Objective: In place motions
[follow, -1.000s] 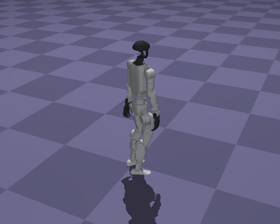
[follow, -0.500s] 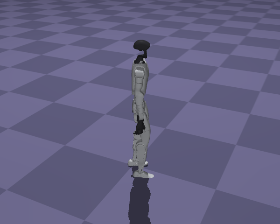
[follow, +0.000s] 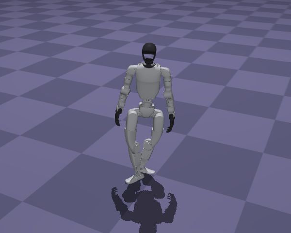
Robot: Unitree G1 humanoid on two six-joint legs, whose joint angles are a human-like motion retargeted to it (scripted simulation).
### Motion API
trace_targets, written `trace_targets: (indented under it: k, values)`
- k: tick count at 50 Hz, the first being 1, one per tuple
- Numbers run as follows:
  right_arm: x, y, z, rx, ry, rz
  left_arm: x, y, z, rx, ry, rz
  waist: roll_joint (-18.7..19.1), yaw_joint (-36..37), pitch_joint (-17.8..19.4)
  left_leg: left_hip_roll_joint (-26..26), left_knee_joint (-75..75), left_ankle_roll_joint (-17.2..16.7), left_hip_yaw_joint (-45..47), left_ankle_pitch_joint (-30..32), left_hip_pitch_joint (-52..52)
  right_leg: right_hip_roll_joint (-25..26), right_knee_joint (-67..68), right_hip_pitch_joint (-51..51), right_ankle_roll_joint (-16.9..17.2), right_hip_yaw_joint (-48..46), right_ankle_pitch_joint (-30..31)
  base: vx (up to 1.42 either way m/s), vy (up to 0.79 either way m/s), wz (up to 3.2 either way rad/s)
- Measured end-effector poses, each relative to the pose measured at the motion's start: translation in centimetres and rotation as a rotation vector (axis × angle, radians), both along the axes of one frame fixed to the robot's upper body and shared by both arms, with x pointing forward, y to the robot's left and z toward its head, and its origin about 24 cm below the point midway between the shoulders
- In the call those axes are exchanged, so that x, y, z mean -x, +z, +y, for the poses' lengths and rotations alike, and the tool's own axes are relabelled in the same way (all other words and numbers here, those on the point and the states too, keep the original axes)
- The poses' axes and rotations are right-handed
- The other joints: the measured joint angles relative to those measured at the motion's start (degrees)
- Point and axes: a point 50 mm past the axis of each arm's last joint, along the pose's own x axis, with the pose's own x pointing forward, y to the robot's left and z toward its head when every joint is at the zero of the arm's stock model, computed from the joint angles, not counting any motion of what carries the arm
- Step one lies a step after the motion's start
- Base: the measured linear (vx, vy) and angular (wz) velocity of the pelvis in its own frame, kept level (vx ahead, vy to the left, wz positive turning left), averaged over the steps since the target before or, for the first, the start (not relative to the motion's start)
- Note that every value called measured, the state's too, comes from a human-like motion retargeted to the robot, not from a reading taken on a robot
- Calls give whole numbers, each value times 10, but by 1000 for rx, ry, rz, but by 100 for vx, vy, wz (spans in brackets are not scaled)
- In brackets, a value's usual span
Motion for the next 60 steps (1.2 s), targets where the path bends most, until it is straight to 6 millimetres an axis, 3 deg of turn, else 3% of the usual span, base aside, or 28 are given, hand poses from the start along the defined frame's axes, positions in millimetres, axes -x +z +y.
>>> trace_targets:
  k: [6,8,10,12,15,16,18,20,22,23,26,30,34,35,37,39,42,45,50,52,55,60]
  values:
    - [48,3,-3,57,-215,107,-39,5,-11,37,-72,-131,-18,46,-6,-14,26,-26,61,13,18,8,-28,41,0,-38,24,-12,-8,-178]
    - [68,3,4,45,-256,171,-42,4,-19,51,-73,-158,-26,81,-13,-16,35,-28,60,25,24,-5,-10,26,-7,26,33,11,-13,-157]
    - [80,3,12,25,-275,212,-39,2,-29,61,-52,-171,-25,77,-17,-12,45,-23,48,41,29,-11,-8,23,-15,33,32,6,-21,-55]
    - [78,0,22,-11,-252,214,-32,-1,-35,83,16,-181,-35,76,-17,-18,57,-18,61,63,43,-9,-13,26,-20,65,23,-1,-17,-63]
    - [69,-5,34,-77,-185,191,-11,-5,-39,117,82,-132,-43,43,-25,-8,94,5,51,109,54,-26,-13,23,-16,97,20,3,-19,-42]
    - [64,-7,36,-93,-153,183,-1,-7,-38,113,91,-100,-57,40,-28,-6,124,29,50,128,56,-38,-13,21,-16,116,20,8,-16,-77]
    - [53,-9,40,-114,-91,163,14,-9,-36,91,101,-51,-88,33,-30,8,202,85,29,162,56,-69,-11,19,-12,152,18,7,-20,-83]
    - [32,-10,45,-134,0,128,28,-9,-25,46,101,-4,-119,22,-23,78,375,186,-68,186,10,-100,-1,18,-10,177,14,11,-28,-94]
    - [17,-11,49,-155,96,106,44,-8,-17,19,94,60,-115,45,-18,140,513,224,-197,184,-65,-73,-3,21,-20,207,11,21,-35,-183]
    - [7,-11,50,-164,146,91,51,-8,-15,11,90,90,-114,59,-14,144,544,224,-247,180,-98,-65,-5,19,-25,225,15,7,-23,-192]
    - [-26,-9,54,-172,284,16,61,-8,-17,-2,107,134,-113,98,4,79,546,209,-385,184,-198,-54,-20,10,-34,273,40,-9,-11,-196]
    - [-70,-3,66,-177,472,-124,68,-9,-21,3,143,137,-115,137,23,52,395,220,-407,159,-220,-43,-36,9,-42,328,67,6,-15,-214]
    - [-79,-1,75,-166,554,-146,76,-10,-25,-3,147,138,-100,171,41,-30,154,172,-554,209,-186,-11,-51,40,-42,373,80,22,-3,-215]
    - [-78,-2,77,-168,558,-141,77,-10,-25,-9,150,140,-94,176,47,-44,104,153,-604,233,-173,0,-53,51,-41,386,80,30,-1,-177]
    - [-68,-5,77,-183,533,-106,83,-10,-29,-14,147,155,-89,162,51,-52,51,160,-605,293,-141,0,-49,71,-28,408,78,42,7,-79]
    - [-52,-7,71,-198,521,-37,89,-11,-36,9,155,183,-72,116,39,-48,62,158,-605,265,-130,2,-40,81,-14,416,74,43,20,-25]
    - [-29,-11,67,-202,466,43,78,-11,-43,49,159,175,-64,63,23,-48,47,155,-596,267,-126,-1,-42,83,-7,404,73,10,9,-26]
    - [-7,-12,58,-182,280,62,49,-12,-35,39,75,71,-70,94,47,-63,9,164,-552,267,-69,-2,-43,104,-5,436,74,11,2,-109]
    - [60,-5,38,-164,153,324,41,-12,-35,8,-13,28,-69,119,-17,-72,11,168,-520,243,-68,-4,-40,88,5,464,72,31,6,-61]
    - [66,-3,32,-119,140,351,37,-12,-37,20,29,17,-68,109,-11,-73,12,169,-517,238,-56,-2,-43,98,7,467,73,4,1,-10]
    - [59,-2,25,-76,136,321,29,-12,-43,93,92,-14,-61,90,-2,-75,7,168,-507,231,-42,1,-41,103,11,477,71,-3,6,-32]
    - [51,-7,35,-145,134,263,38,-12,-44,100,79,32,-52,68,-18,-73,5,167,-501,222,-40,3,-37,97,16,484,70,8,2,-14]
